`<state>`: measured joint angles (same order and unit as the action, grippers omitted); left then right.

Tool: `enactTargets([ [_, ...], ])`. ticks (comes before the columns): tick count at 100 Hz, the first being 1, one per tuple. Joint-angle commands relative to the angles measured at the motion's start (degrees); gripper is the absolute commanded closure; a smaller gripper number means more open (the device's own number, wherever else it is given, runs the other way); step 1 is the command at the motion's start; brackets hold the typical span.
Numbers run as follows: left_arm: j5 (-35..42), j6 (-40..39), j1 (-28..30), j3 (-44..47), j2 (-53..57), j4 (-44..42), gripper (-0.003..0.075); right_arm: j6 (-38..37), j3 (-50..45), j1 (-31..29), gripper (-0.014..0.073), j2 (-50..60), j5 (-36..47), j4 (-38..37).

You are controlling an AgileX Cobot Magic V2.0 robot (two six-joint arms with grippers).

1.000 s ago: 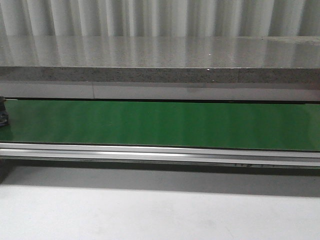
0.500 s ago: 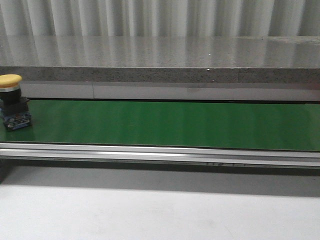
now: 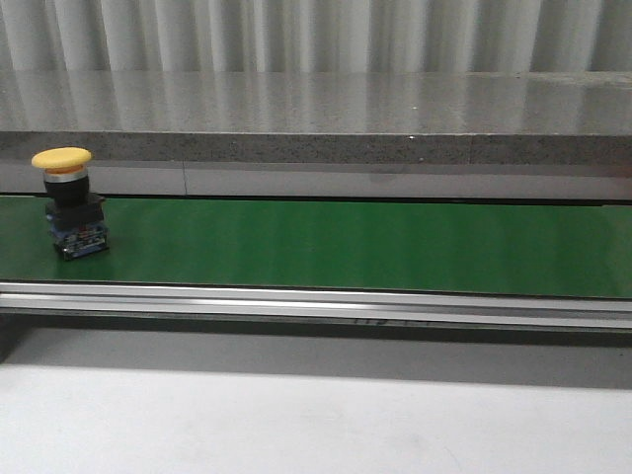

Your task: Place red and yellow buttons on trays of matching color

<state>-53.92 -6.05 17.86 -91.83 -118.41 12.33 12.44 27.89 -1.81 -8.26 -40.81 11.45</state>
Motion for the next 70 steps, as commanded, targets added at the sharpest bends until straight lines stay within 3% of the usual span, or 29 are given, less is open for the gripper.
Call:
enactTargets([
  [1,2.03,-0.73,-0.12,-1.93,3.21,1.04,0.0439,0.6,1.26,0.09,0.0659,-0.63,4.03,0.4],
  [13,2.35,-0.73,-0.12,-1.97,3.63,0.82,0.0569,0.6,1.26,0.09,0.0659,-0.63,4.03,0.4],
  [22,2.35,-0.73,-0.23,-1.97,5.19,-1.4,0.0624,0.6,1.26,0.09,0.0659,-0.63,4.03,0.4],
  [38,1.49,-0.73,-2.54,-1.97,10.97,-11.04,0.0641,0.6,1.26,0.09,0.0659,-0.63,4.03,0.4],
  [70,2.11,1.75,-8.82,5.45,23.74,-11.73,0.0641,0.6,1.26,0.09,0.0659,-0.63,4.03,0.4],
])
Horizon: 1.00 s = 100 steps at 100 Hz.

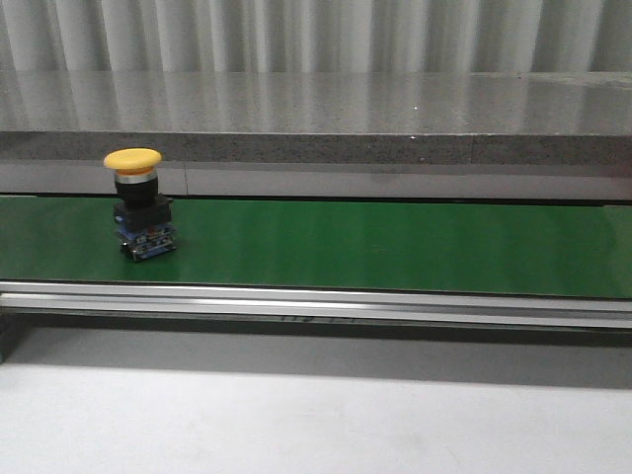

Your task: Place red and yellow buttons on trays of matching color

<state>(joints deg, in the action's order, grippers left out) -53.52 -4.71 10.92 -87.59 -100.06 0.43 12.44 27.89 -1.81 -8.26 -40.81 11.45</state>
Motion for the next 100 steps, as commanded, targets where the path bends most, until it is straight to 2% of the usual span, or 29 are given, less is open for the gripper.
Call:
enactTargets([
  [1,1.86,0.41,-2.18,1.78,5.83,0.17,0.0641,0.6,1.26,0.09,0.0659,-0.63,4.03,0.4],
  [31,5.04,0.41,-9.28,11.96,10.41,1.28,0.0641,0.6,1.26,0.09,0.0659,-0.63,4.03,0.4],
  [57,5.88,0.94,-11.68,14.52,10.05,1.03,0.062,0.6,1.26,0.09,0.0659,-0.63,4.03,0.4],
  [64,5.04,2.55,-11.68,14.52,10.05,1.81,0.0566,0.6,1.26,0.09,0.0659,-0.63,4.03,0.4],
  [71,4.1,3.59,-11.68,14.52,10.05,2.78,0.0465,0.6,1.26,0.09,0.0659,-0.63,4.03,0.4],
  [83,3.86,4.71,-11.68,14.52,10.05,3.79,0.0208,0.6,1.26,0.09,0.0659,-0.63,4.03,0.4],
  [88,4.11,4.71,-11.68,14.52,10.05,4.04,0.0135,0.6,1.26,0.09,0.0659,-0.63,4.03,0.4],
  [93,4.58,4.71,-11.83,14.52,10.32,4.04,0.0107,0.6,1.26,0.09,0.0659,-0.63,4.03,0.4],
  [100,6.3,5.71,-12.23,14.52,11.33,4.04,0.0122,0.6,1.26,0.09,0.0659,-0.63,4.03,0.4],
])
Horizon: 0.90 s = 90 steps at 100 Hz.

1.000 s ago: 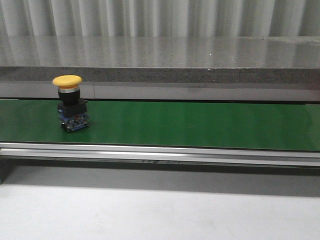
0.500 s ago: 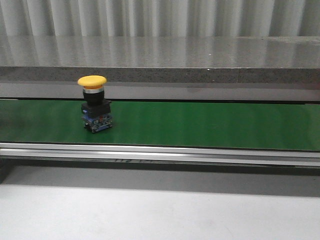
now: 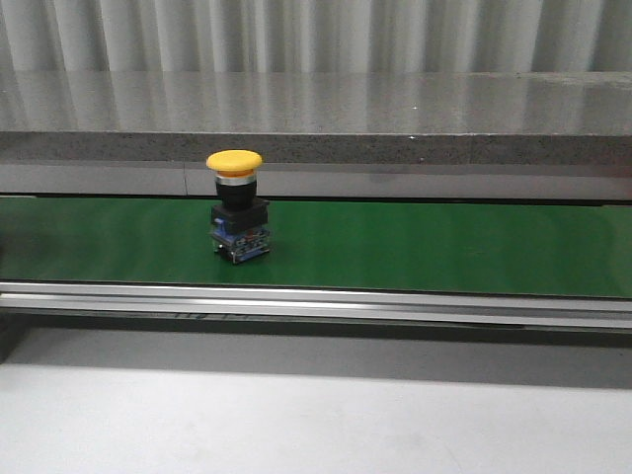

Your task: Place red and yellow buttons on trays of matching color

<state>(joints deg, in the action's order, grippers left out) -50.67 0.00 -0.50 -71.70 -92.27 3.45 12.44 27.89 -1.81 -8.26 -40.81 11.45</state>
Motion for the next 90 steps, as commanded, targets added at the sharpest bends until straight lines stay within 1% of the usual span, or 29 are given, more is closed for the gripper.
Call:
enactTargets([
  [1,3.85,1.16,-1.05,-1.37,3.68,1.02,0.0124,0.6,1.26,0.09,0.0659,-0.63,4.03,0.4],
  [17,9.06,4.81,-4.24,-1.33,8.14,1.27,0.0182,0.6,1.26,0.09,0.0659,-0.63,4.03,0.4],
  [22,10.58,5.36,-5.44,-1.09,9.69,1.27,0.0216,0.6,1.26,0.09,0.0659,-0.63,4.03,0.4],
  [26,12.18,5.71,-6.65,-0.45,11.39,1.27,0.0269,0.6,1.26,0.09,0.0659,-0.63,4.03,0.4],
  [27,12.45,5.84,-6.84,-0.31,11.66,1.27,0.0269,0.6,1.26,0.09,0.0659,-0.63,4.03,0.4],
  [28,13.03,5.95,-7.23,0.03,12.18,1.27,0.03,0.6,1.26,0.09,0.0659,-0.63,4.03,0.4],
  [31,14.14,6.32,-7.83,0.81,13.05,1.27,0.0334,0.6,1.26,0.09,0.0659,-0.63,4.03,0.4],
  [32,14.41,6.36,-8.22,1.04,13.64,1.27,0.036,0.6,1.26,0.09,0.0659,-0.63,4.03,0.4],
  [34,15.19,6.36,-8.77,1.78,14.55,1.15,0.0386,0.6,1.26,0.09,0.0659,-0.63,4.03,0.4],
  [39,16.61,6.5,-9.97,3.71,16.76,0.61,0.0507,0.6,1.26,0.09,0.0659,-0.63,4.03,0.4],
  [41,17.22,6.5,-10.46,4.64,17.73,0.5,0.0539,0.6,1.26,0.09,0.0659,-0.63,4.03,0.4],
  [46,18.81,6.5,-11.37,7.05,20.03,0.5,0.0665,0.6,1.26,0.09,0.0659,-0.63,4.03,0.4],
  [48,19.47,6.5,-11.75,8.16,21.01,0.5,0.0695,0.6,1.26,0.09,0.0659,-0.63,4.03,0.4],
  [50,20.26,6.5,-12.11,9.27,21.99,0.5,0.0743,0.6,1.26,0.09,0.0659,-0.63,4.03,0.4],
  [70,25.13,6.5,-13.76,20.62,32.66,1.62,0.0741,0.6,1.26,0.09,0.0659,-0.63,4.03,0.4],
  [90,27.95,6.5,-14.1,31.78,45.32,2.46,0.0741,0.6,1.26,0.09,0.0659,-0.63,4.03,0.4],
])
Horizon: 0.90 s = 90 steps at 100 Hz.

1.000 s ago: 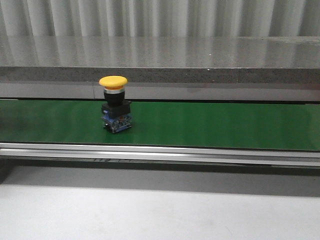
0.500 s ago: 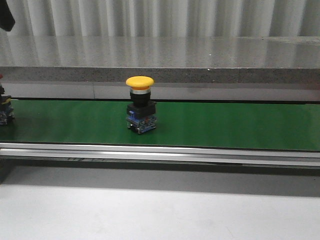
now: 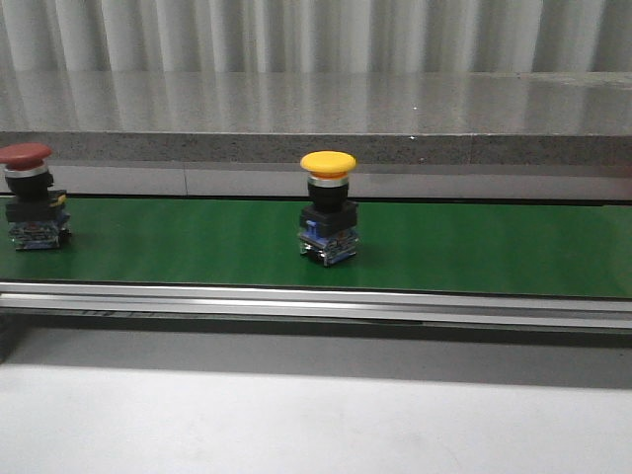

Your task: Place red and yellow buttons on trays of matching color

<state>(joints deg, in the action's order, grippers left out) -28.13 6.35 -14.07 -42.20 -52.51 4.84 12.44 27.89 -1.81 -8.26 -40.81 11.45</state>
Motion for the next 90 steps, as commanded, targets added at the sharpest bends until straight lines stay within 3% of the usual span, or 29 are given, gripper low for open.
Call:
enactTargets([
  [1,5.44,0.14,-0.54,2.27,5.99,1.07,0.0741,0.6,1.26,0.09,0.0659,-0.63,4.03,0.4],
  [32,2.43,0.14,-0.54,10.39,22.17,1.94,0.0741,-0.3,2.68,1.09,0.0659,-3.77,2.91,0.35],
  [57,2.3,0.14,-0.54,10.68,25.9,1.94,0.0741,-0.72,11.6,9.07,0.0634,-19.47,-2.0,0.35],
  [69,2.3,0.14,-0.54,10.68,25.8,1.94,0.0741,-0.67,17.1,11.65,0.0417,-29.5,-7.19,0.4],
  [81,2.3,0.14,-0.54,10.68,25.8,1.94,0.0741,-0.71,22.22,13.03,0.0047,-38.21,-9.55,2.93],
  [86,2.3,0.14,-0.54,10.68,25.8,1.94,0.0741,-0.71,23.73,13.03,-0.0069,-40.67,-10.15,4.22],
  [90,2.3,0.14,-0.54,10.68,25.8,1.94,0.0741,-0.64,25.09,13.03,-0.0068,-43.2,-10.4,5.16],
])
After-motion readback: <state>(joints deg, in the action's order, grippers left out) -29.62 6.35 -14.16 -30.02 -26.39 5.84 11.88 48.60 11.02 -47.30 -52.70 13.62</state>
